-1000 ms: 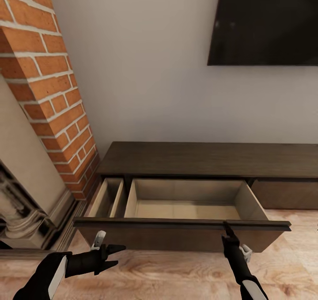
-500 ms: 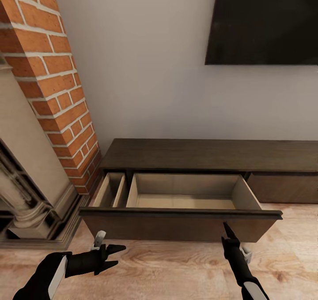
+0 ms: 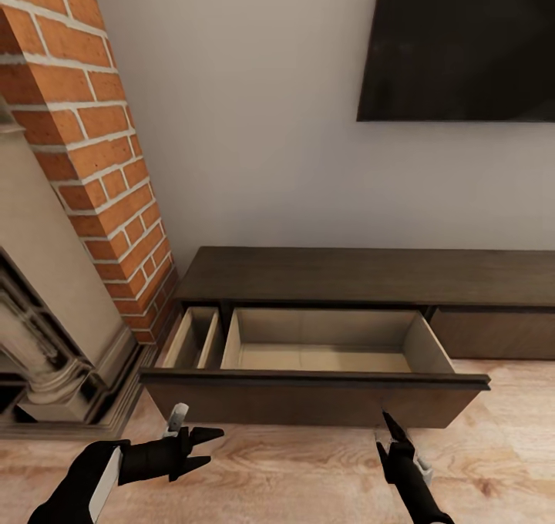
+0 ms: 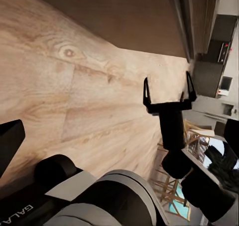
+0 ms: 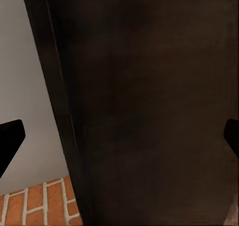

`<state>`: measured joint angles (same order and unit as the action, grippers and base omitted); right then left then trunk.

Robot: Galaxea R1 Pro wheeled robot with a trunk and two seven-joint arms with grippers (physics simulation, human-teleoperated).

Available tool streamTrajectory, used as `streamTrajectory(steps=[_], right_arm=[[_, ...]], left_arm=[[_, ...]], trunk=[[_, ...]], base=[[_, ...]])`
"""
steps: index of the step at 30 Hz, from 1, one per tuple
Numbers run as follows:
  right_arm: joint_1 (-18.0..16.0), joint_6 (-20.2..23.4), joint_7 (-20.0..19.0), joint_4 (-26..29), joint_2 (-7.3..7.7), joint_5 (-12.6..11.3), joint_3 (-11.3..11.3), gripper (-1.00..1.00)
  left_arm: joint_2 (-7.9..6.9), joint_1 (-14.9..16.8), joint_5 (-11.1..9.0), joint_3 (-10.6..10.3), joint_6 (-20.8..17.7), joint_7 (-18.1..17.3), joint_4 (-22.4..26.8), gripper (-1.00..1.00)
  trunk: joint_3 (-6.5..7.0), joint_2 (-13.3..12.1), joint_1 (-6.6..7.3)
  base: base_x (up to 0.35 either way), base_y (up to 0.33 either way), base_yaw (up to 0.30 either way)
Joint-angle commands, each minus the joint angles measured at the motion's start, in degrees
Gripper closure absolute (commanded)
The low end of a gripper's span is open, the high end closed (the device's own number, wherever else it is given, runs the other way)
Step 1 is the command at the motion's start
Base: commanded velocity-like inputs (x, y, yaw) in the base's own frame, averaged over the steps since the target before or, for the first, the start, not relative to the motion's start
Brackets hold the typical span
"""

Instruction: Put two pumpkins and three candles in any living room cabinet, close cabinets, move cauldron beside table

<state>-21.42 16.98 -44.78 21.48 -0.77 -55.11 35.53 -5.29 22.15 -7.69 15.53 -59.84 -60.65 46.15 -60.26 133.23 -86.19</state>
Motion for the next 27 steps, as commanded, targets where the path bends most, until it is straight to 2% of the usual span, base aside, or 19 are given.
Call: streamTrajectory(steps=[1, 3, 5, 8, 12, 15, 17, 27], right_arm=[[0.89, 0.03, -0.02, -0.17, 0.09, -0.06, 0.02, -1.0], [2.52, 0.07, 0.04, -0.35, 0.23, -0.17, 0.18, -1.0], [3.98, 0.14, 0.08, -0.39, 0.44, -0.74, 0.67, -1.0], [5.94, 0.21, 0.08, -0.39, 1.47, -1.92, 1.64, -1.0], [8.41, 0.55, 0.18, -0.45, 4.13, -2.24, 2.14, -1.0], [9.45, 1.93, 0.42, -1.77, 7.33, -2.27, 2.28, -1.0], [9.62, 2.5, 0.36, -2.42, 8.23, -2.26, 2.32, -1.0], [9.82, 2.05, 0.14, -2.93, 8.85, -1.97, 2.7, -1.0]], left_arm=[[0.1, 0.0, 0.03, -0.02, 0.01, 0.0, -0.01, -1.0], [0.17, 0.0, 0.04, -0.6, -0.01, 0.01, 0.03, -1.0], [0.14, 0.0, -0.01, -2.02, -0.01, -0.04, 0.03, -1.0], [0.16, 0.0, -0.04, -3.62, -0.01, -0.07, 0.03, -1.0], [0.26, 0.0, -0.04, -4.39, -0.01, -0.08, 0.05, -1.0], [0.32, 0.0, 0.01, -4.56, -0.01, -0.08, 0.03, -1.0], [0.43, 0.0, 0.03, -4.6, -0.01, -0.06, 0.03, -1.0], [0.55, 0.0, 0.04, -4.63, -0.01, 0.01, 0.0, -1.0]], trunk=[[0.19, -0.42, 0.23], [0.55, -1.22, 0.67], [0.91, -2.02, 1.1], [1.44, -3.22, 1.76], [2.16, -4.83, 2.64], [2.7, -6.03, 3.3], [3.06, -6.83, 3.74], [4.86, -10.84, 5.94]], base=[[0.0, 0.0, 0.0], [0.0, 0.0, 0.0], [0.0, 0.0, 0.0], [0.0, 0.0, 0.0], [0.0, 0.0, 0.0], [0.0, 0.0, 0.0], [0.0, 0.0, 0.0], [0.0, 0.0, 0.0]])
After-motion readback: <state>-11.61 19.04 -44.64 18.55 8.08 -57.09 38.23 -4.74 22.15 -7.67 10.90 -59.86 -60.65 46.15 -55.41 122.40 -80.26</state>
